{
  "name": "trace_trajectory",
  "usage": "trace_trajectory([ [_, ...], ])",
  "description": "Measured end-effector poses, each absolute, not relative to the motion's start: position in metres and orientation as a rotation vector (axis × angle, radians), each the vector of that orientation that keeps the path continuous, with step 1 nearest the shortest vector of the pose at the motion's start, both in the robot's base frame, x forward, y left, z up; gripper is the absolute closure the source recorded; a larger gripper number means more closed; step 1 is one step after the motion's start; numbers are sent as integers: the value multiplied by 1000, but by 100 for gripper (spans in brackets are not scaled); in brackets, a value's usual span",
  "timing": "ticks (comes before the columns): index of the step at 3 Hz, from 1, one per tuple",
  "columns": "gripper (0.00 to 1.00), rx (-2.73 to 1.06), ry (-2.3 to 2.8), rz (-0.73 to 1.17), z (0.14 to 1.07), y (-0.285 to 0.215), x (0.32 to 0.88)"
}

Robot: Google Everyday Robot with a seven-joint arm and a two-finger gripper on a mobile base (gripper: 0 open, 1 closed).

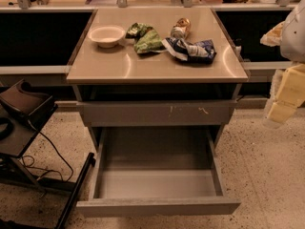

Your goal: Place blue chip bag into middle drawer

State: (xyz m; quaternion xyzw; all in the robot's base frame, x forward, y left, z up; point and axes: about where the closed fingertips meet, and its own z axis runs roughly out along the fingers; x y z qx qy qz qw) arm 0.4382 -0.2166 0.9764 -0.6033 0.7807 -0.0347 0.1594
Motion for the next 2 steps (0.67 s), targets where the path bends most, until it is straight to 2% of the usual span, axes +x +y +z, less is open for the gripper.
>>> trace_trajectory([
  [2,0,-1743,2191,-55,974,-211,452],
])
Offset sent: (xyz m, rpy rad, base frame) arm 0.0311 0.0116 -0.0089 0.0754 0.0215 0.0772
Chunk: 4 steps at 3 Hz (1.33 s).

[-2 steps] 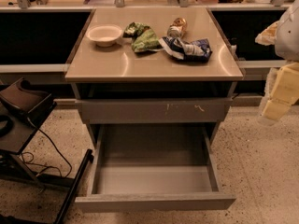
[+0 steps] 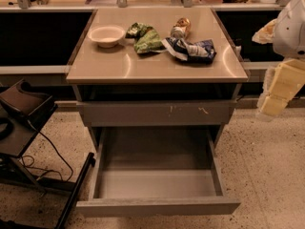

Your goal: Place blue chip bag into middle drawer

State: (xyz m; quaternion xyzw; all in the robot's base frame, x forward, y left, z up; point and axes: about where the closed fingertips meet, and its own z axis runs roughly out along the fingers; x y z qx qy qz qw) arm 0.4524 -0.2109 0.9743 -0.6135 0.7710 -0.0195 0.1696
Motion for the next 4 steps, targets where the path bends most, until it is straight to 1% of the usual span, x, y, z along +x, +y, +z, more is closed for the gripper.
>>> trace_trajectory([
  [1,0,-1798,2111,14,972,-194,503],
  [2,0,-1850,2041,89,963,-161,573],
  [3,0,-1882,1953,189,952,-121,631],
  [4,0,-1834,1909,158,969,-118,649],
])
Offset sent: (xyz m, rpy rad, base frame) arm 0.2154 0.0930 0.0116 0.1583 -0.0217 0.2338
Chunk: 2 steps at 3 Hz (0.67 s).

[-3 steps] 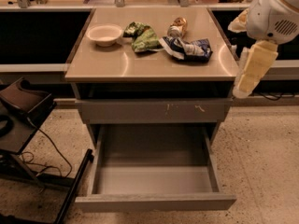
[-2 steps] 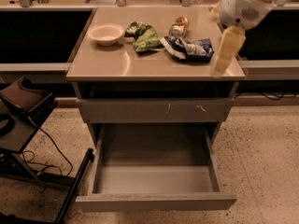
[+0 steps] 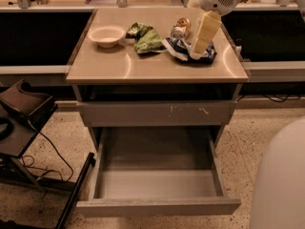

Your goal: Place blue chip bag into middle drawer

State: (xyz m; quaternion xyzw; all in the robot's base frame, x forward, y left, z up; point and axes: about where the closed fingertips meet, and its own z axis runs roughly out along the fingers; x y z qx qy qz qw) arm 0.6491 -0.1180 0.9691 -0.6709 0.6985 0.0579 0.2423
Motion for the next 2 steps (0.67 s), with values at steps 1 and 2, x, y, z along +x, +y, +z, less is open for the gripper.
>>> trace_trajectory([
  [1,0,-1828,1904,156,968,-116,653],
  [2,0,-1789,1887,163,964,-122,663],
])
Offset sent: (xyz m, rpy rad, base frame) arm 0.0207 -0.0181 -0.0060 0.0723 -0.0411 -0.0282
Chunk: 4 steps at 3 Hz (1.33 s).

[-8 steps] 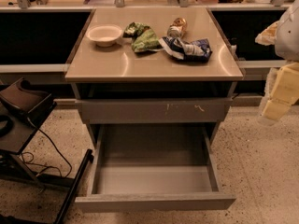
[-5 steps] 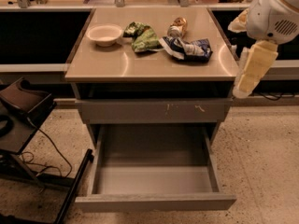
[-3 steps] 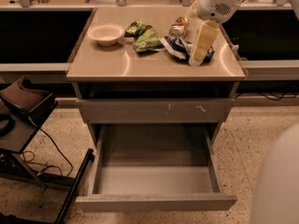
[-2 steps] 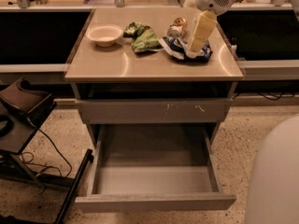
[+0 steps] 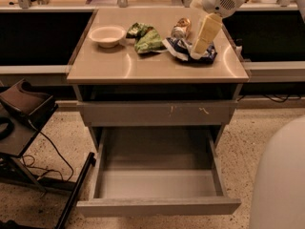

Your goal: Place blue chip bag into middle drawer

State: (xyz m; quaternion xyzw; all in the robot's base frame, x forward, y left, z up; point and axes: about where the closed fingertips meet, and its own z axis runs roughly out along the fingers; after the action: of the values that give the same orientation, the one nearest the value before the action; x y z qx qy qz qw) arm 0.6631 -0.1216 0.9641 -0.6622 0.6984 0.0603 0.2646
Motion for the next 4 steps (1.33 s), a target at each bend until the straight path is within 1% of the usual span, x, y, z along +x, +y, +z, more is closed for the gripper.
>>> trace_trajectory([
  [1,0,-1739,1840,224,950,-126,693],
  [2,0,-1675,1810,229,945,-126,728],
  [3,0,-1634,1843,158,941,-124,758],
  [4,0,-1625,1935,72,927,-127,776],
])
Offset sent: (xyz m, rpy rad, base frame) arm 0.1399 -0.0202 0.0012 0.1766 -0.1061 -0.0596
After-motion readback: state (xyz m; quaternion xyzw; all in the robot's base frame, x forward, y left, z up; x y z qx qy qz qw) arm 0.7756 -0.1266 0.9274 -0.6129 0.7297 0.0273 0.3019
